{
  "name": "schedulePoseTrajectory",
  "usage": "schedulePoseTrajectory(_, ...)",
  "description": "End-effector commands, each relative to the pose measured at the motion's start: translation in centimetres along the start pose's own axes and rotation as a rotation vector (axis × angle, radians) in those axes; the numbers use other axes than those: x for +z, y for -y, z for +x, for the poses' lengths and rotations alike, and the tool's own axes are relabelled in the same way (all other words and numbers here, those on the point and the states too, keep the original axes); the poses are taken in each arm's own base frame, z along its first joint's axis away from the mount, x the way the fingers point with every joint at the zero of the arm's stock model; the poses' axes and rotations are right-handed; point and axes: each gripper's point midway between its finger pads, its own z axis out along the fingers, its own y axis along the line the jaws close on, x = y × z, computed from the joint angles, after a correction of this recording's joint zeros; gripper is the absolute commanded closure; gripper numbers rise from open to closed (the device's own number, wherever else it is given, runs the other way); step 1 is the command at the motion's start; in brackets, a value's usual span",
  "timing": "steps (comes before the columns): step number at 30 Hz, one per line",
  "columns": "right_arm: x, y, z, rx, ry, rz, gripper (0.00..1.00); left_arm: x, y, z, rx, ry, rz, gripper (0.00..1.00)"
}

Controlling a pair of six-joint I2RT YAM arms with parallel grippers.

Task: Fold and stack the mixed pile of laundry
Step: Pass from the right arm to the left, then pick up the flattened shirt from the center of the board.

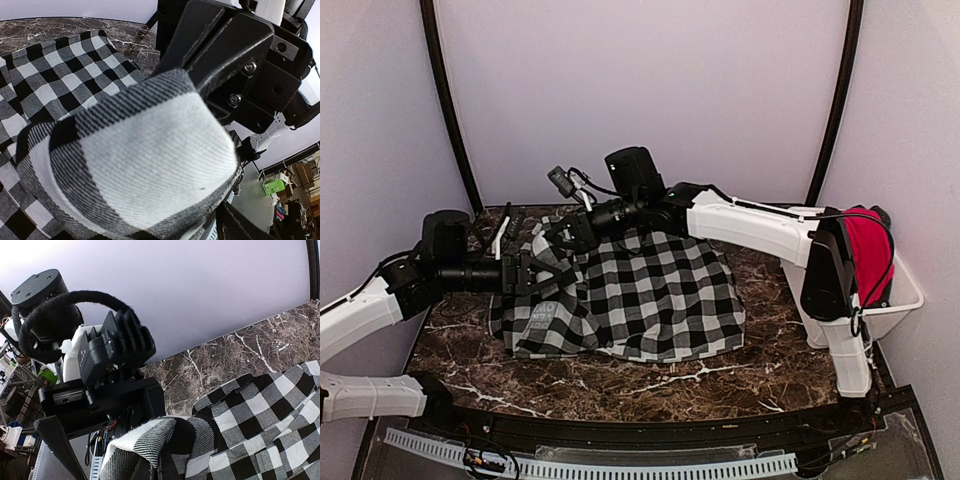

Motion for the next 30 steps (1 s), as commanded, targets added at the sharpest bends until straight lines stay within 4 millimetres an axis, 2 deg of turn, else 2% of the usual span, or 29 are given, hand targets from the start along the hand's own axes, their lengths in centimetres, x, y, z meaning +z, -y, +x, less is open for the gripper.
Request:
schedulePoseTrajectory(1,0.8,-0.7,-1.0,0.005,0.025,0.003,1.0,0.3,-0.7,-1.5,0.029,0.072,-0.065,0.24)
schedulePoseTrajectory(5,1.1,-1.2,-1.0,0.008,0.025,-0.015,1.0,0.7,-1.6,-1.8,0.015,0.091,-0.096,0.33)
schedulePoseTrajectory(7,1.0,-1.4,-1.1,0.007,0.026,-0.017,1.0,0.9,-2.0,-1.6,0.009,0.086,-0.112,0.44)
schedulePoseTrajectory(8,0.9,-1.5,-1.2,0.004,0.026,-0.016,1.0,1.0,-2.1,-1.5,0.008,0.083,-0.114,0.56)
schedulePoseTrajectory(9,0.8,-1.5,-1.3,-0.001,0.027,-0.011,0.98,1.0,-2.1,-1.4,0.008,0.08,-0.112,0.62)
schedulePoseTrajectory(11,0.4,-1.4,-1.5,-0.006,0.03,0.003,0.96,1.0,-2.2,-1.2,0.003,0.075,-0.116,0.83)
schedulePoseTrajectory(13,-0.5,-1.1,-2.0,0.002,0.042,0.015,0.93,0.9,-2.3,-1.0,-0.004,0.075,-0.118,0.92)
schedulePoseTrajectory(15,-1.7,-0.5,-2.6,0.018,0.064,0.023,0.84,0.6,-2.2,-1.0,-0.007,0.087,-0.114,0.97)
schedulePoseTrajectory(17,-3.2,0.2,-3.1,0.032,0.08,0.035,0.66,0.2,-2.1,-1.1,-0.009,0.105,-0.117,1.0)
schedulePoseTrajectory(19,-4.9,0.2,-3.4,0.04,0.08,0.043,0.51,-0.3,-2.3,-1.3,-0.014,0.124,-0.141,1.0)
schedulePoseTrajectory(21,-6.9,0.2,-2.9,0.042,0.063,0.071,0.47,-0.7,-2.9,-1.5,-0.023,0.13,-0.188,1.0)
schedulePoseTrajectory(23,-9.0,0.2,-1.0,0.028,0.024,0.134,0.45,-1.0,-3.6,-1.7,-0.042,0.122,-0.237,1.0)
schedulePoseTrajectory(25,-10.9,0.7,2.4,0.017,-0.044,0.249,0.45,-1.1,-4.4,-1.7,-0.079,0.106,-0.272,1.0)
schedulePoseTrajectory(28,-14.1,1.5,8.1,0.038,-0.165,0.413,0.45,-1.3,-6.0,-1.7,-0.151,0.091,-0.312,1.0)
schedulePoseTrajectory(30,-16.0,1.7,12.9,0.093,-0.273,0.494,0.46,-1.5,-7.2,-1.9,-0.188,0.097,-0.325,1.0)
